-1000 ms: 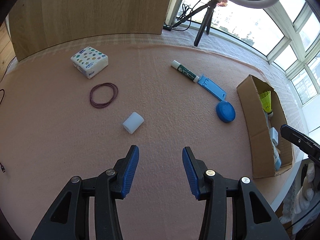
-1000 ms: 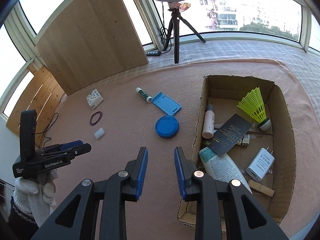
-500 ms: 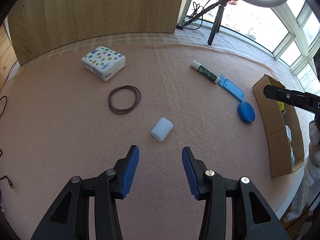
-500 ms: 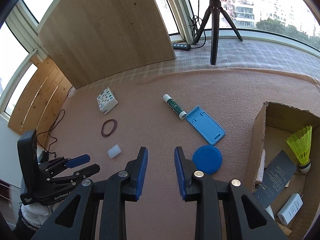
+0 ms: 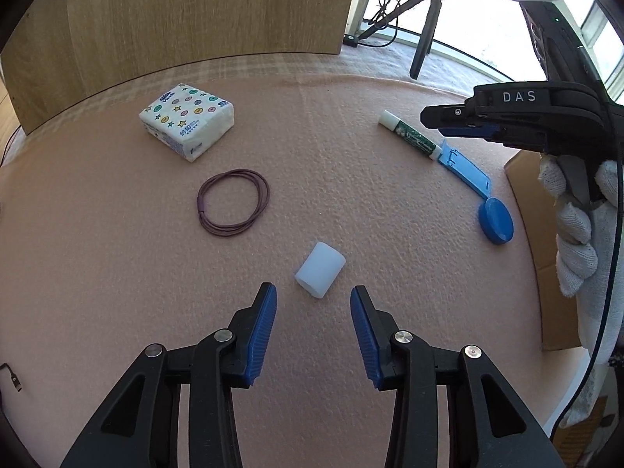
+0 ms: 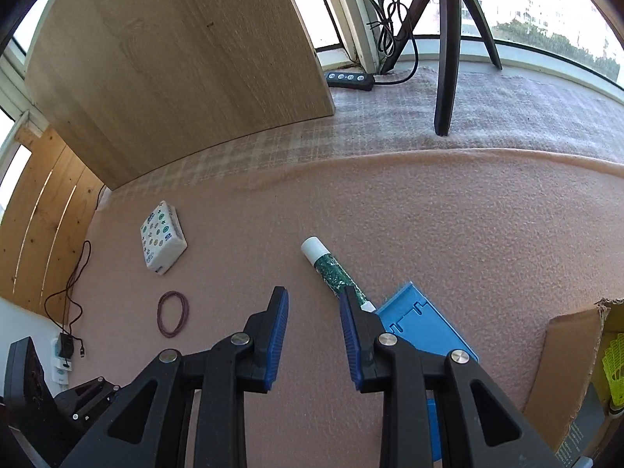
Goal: Organize objects
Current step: 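Move the left tool to the white cylinder while the right tool reaches the green lip balm, then close the right tool on the green lip balm while the left tool grasps the white cylinder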
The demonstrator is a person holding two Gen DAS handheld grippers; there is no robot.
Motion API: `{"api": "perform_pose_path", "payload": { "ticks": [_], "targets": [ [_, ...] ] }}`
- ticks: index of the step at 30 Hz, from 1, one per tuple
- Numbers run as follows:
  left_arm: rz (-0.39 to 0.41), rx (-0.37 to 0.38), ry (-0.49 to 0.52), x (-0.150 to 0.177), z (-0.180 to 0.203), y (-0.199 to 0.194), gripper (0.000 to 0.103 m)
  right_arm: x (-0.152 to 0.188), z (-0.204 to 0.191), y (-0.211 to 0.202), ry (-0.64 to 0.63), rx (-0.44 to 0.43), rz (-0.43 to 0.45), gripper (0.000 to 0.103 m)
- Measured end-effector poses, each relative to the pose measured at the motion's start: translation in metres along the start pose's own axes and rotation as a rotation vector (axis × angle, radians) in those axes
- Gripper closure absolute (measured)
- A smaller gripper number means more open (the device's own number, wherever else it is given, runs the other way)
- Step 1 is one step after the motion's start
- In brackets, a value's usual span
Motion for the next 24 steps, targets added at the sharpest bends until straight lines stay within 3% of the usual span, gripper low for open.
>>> {"api": "perform_pose_path", "payload": {
  "ticks": [8, 17, 24],
  "targets": [
    [-0.004, 0.023, -0.002, -0.004, -0.002, 0.004, 0.063, -0.015, -0.002, 0.021, -0.02, 0.003, -0.038, 0.078],
    [-0.012, 0.02, 0.015, -0.007, 0.0, 0.006, 0.063, -0.02, -0.004, 0.038, -0.084, 0.086, -0.083, 0.078],
    [-0.014, 0.02, 0.016, -0.009, 0.001, 0.008, 0.063, -0.01, -0.002, 0.044, -0.073, 0.086, -0.106, 0.086]
  ]
}}
Point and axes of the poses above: each gripper's, at about its wrist camera, not at the fingertips, and y roughly the way its jaws point, z to its right, x to its underside, the point moved 10 cm from there along y, roughly the way its jaws point, and after that the axes turned 12 degrees about -z, right-handed, at the moved point
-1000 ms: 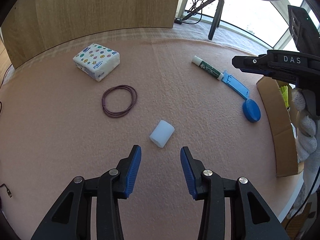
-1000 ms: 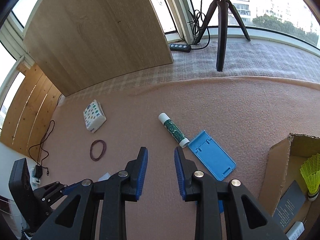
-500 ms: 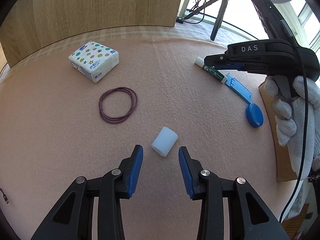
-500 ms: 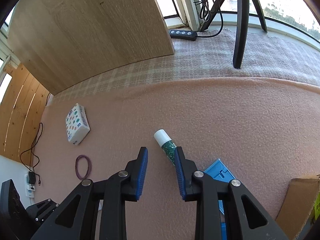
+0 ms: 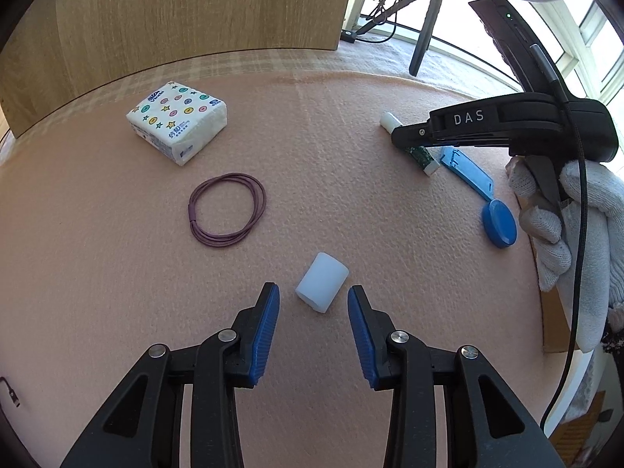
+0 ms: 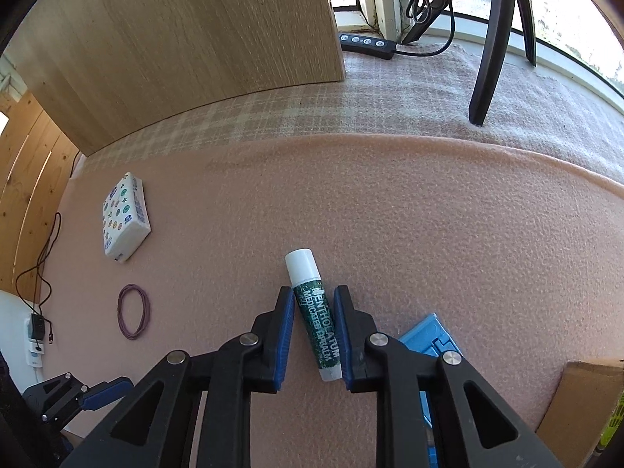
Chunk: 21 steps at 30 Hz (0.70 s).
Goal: Organize objects
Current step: 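Close the right tool on the green lip balm while the left tool grasps the white cylinder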
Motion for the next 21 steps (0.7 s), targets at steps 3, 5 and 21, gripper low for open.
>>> {"api": "perform_pose_path", "payload": {
  "ticks": [3, 5, 21],
  "targets": [
    [-0.006, 0.002, 0.008, -0.001, 0.001, 0.003, 0.063, 0.009, -0.003, 0.0, -0.013, 0.006, 0.008, 0.089],
    [-0.009, -0.003, 0.021, -0.001, 0.002, 0.004, 0.064, 0.016, -0.005, 0.0, -0.003, -0.016, 0.012, 0.089],
    [-0.011, -0.03, 0.052, -0.003, 0.003, 0.011, 0.085, 0.097, -0.02, -0.006, -0.023, -0.035, 0.008, 0.089]
  ]
}}
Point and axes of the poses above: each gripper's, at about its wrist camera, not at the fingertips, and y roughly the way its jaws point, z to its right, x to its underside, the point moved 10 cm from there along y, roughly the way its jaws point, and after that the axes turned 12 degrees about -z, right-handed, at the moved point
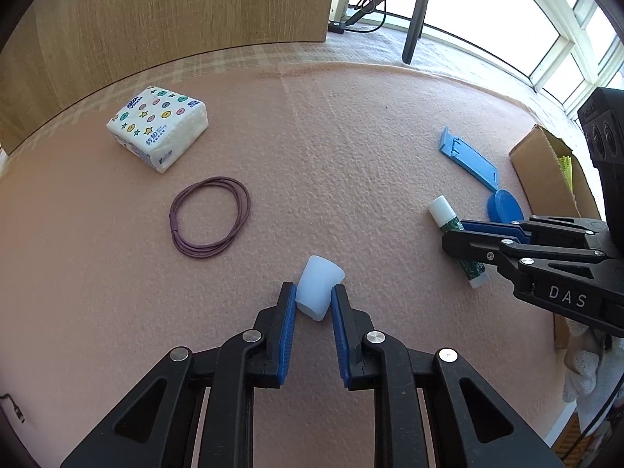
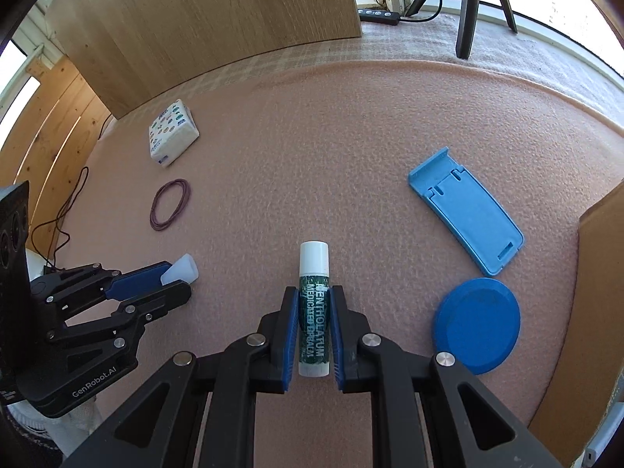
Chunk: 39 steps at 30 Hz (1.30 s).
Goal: Organize objects
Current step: 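Close the right tool on the green lip balm while the left tool grasps the white cylinder, then carry the cylinder and lip balm over the box with both tools and release them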
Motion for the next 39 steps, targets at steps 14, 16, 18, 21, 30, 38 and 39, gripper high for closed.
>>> {"api": "perform_pose_path", "payload": {
  "ticks": [14, 16, 18, 21, 30, 38, 39],
  "targets": [
    [0.026, 0.036, -0.068, 0.005, 0.004, -0.011, 0.097, 0.031, 0.01, -0.013, 0.036, -0.013, 0.027, 0.089],
    [0.033, 0.034, -0.06, 0.007, 0.009, -0.015, 0.097, 0.035, 0.012, -0.018, 0.041, -0.019, 0.036, 0.089],
    [0.043, 0.032, -0.055, 0.008, 0.014, -0.02, 0.097, 0.04, 0.014, -0.024, 0.047, -0.024, 0.047, 0.089],
    [0.063, 0.038, -0.045, 0.01, 0.025, -0.03, 0.097, 0.048, 0.017, -0.036, 0.05, -0.027, 0.068, 0.089],
    [0.112, 0.071, 0.026, 0.01, 0.073, -0.062, 0.097, 0.075, 0.033, -0.089, 0.08, -0.044, 0.154, 0.089],
    [0.138, 0.127, 0.125, 0.002, 0.144, -0.08, 0.097, 0.11, 0.07, -0.133, 0.147, -0.021, 0.226, 0.089],
    [0.141, 0.133, 0.14, 0.002, 0.154, -0.081, 0.097, 0.115, 0.076, -0.138, 0.157, -0.014, 0.234, 0.089]
  ]
}}
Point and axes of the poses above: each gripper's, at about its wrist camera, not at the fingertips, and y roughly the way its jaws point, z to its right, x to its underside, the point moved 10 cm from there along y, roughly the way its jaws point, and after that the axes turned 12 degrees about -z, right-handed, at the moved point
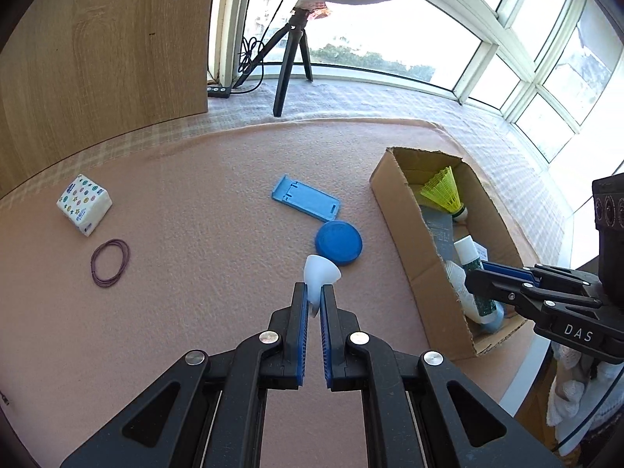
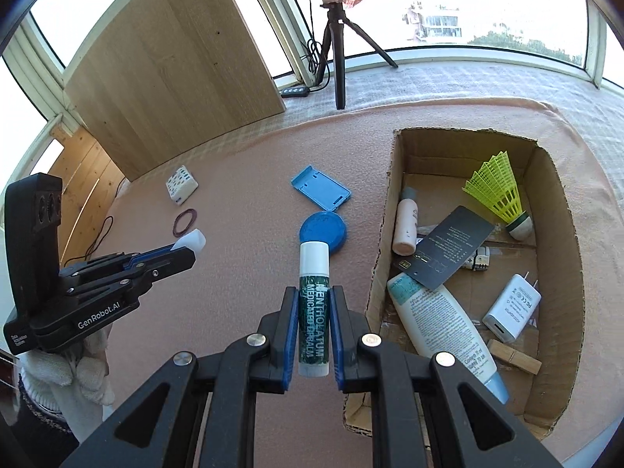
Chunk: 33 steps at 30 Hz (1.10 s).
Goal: Organize objects
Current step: 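Carry the cylinder and lip balm over the box with both tools and release them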
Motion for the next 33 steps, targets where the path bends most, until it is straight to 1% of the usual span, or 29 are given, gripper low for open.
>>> {"api": "perform_pose_path", "payload": {
  "ticks": [8, 13, 17, 27, 28, 29, 30, 31, 32, 33],
  "targets": [
    [-0.01, 0.067, 0.122, -0.009, 0.086, 0.012, 0.097, 0.018, 0.05, -0.032, 0.07, 0.062, 0.042, 0.089],
    [-0.028, 0.087, 0.181, -0.01, 0.128, 0.024, 0.097, 0.027, 0.076, -0.043, 0.111, 0.079, 0.054, 0.089],
    [-0.043, 0.094, 0.21, -0.009, 0.149, 0.034, 0.097, 0.033, 0.091, -0.046, 0.133, 0.084, 0.056, 0.089],
    [-0.069, 0.093, 0.25, -0.006, 0.176, 0.049, 0.097, 0.039, 0.107, -0.053, 0.152, 0.083, 0.063, 0.089],
    [-0.071, 0.094, 0.257, -0.005, 0.178, 0.05, 0.096, 0.039, 0.108, -0.053, 0.153, 0.083, 0.063, 0.089],
    [-0.077, 0.1, 0.27, -0.004, 0.18, 0.05, 0.09, 0.04, 0.109, -0.053, 0.152, 0.083, 0.065, 0.089],
    [-0.083, 0.107, 0.279, -0.003, 0.183, 0.051, 0.079, 0.04, 0.11, -0.054, 0.151, 0.08, 0.066, 0.089],
    [-0.08, 0.101, 0.272, -0.003, 0.183, 0.051, 0.072, 0.04, 0.111, -0.053, 0.149, 0.076, 0.064, 0.087],
    [-0.081, 0.093, 0.265, -0.002, 0.182, 0.052, 0.068, 0.041, 0.111, -0.052, 0.146, 0.071, 0.05, 0.079],
    [-0.087, 0.096, 0.265, -0.001, 0.181, 0.053, 0.066, 0.042, 0.112, -0.051, 0.148, 0.07, 0.041, 0.074]
  ]
}}
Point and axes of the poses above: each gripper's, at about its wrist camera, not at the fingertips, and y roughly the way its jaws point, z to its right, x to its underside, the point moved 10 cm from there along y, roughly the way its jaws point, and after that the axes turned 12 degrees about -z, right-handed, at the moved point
